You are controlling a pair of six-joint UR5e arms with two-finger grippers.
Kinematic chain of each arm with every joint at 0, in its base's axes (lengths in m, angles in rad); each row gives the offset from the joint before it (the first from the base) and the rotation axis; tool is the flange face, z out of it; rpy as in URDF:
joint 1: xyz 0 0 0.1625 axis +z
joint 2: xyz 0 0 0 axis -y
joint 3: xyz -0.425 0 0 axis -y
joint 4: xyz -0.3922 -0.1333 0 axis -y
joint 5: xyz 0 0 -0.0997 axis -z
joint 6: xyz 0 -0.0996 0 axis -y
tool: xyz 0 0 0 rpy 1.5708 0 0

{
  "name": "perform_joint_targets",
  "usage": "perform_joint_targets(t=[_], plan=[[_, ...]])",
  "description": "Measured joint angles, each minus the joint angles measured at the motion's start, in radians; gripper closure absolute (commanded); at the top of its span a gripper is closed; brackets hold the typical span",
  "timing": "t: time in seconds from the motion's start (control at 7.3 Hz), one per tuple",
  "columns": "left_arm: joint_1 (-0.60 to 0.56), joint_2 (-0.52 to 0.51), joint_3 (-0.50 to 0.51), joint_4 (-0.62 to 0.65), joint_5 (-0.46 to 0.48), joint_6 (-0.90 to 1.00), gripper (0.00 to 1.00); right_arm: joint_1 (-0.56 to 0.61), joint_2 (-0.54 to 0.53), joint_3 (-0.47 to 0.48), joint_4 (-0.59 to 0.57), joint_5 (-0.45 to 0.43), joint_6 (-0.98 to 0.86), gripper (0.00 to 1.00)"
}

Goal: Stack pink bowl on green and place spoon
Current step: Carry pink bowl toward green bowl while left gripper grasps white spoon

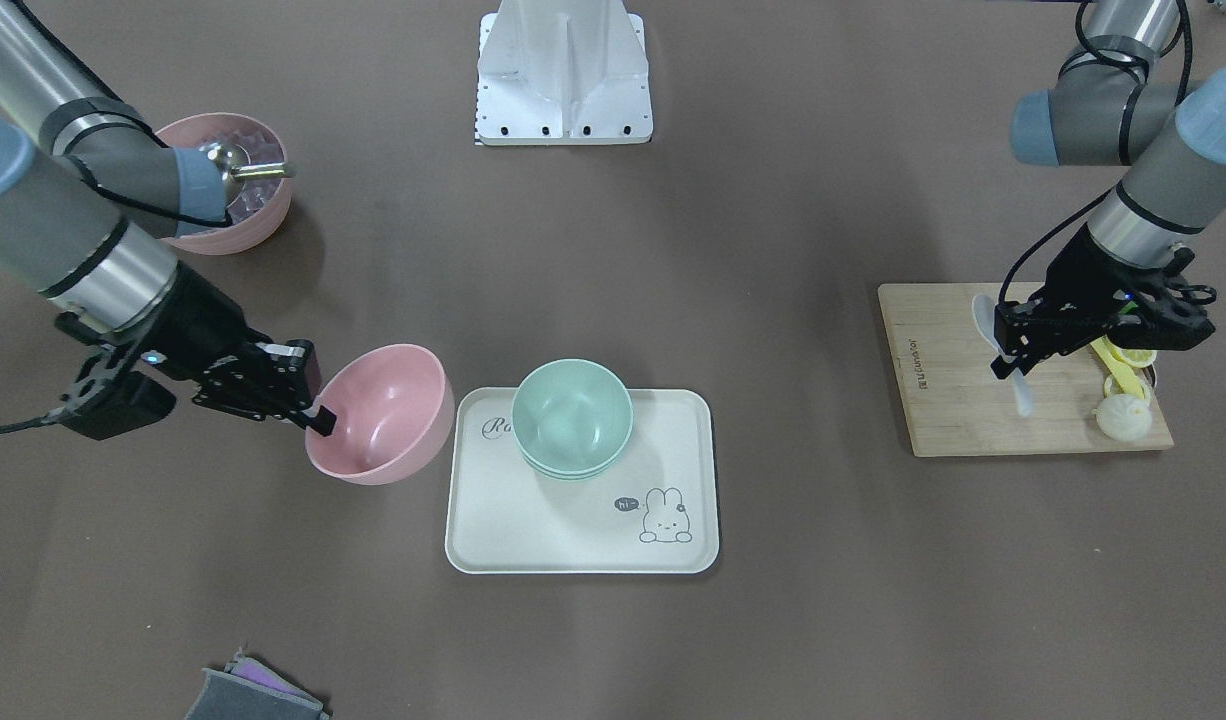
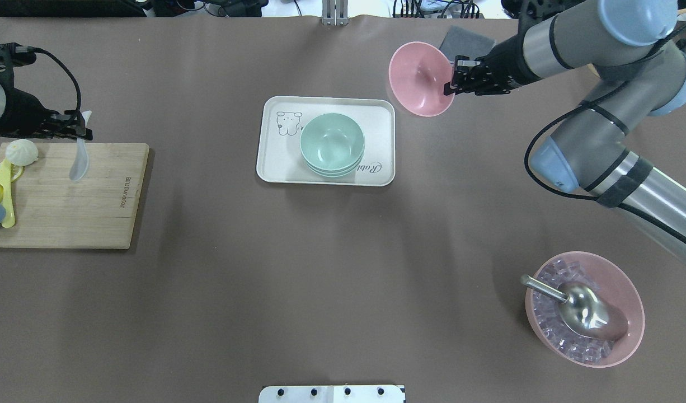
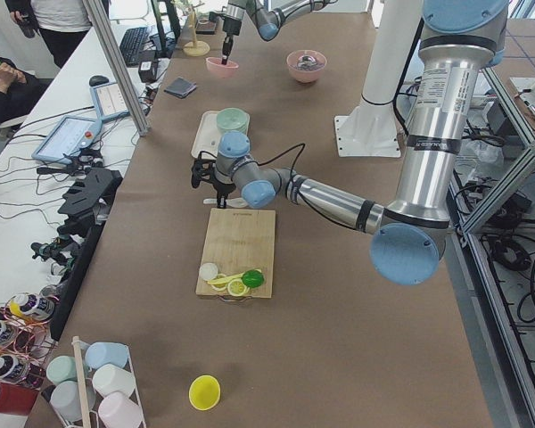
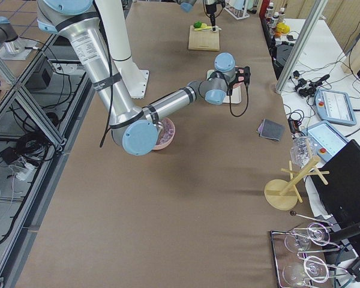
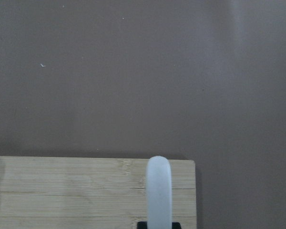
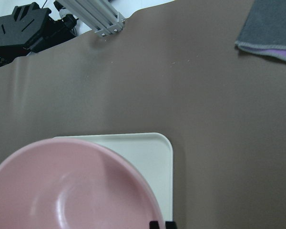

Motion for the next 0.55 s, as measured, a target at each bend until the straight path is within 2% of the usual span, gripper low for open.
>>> perform_joint_targets(t=[0.27,0.55], plan=[[-0.002,-0.009,-0.016,-0.008,-0.007,-0.047,1.00,-0.079,0.063,0.012,-0.105,-0.077,0.016,1.00],[-0.001,-0.010,-0.016,-0.009,-0.007,-0.054,1.00,-0.126,0.136,0.013,-0.227,-0.111,0.053,1.00]])
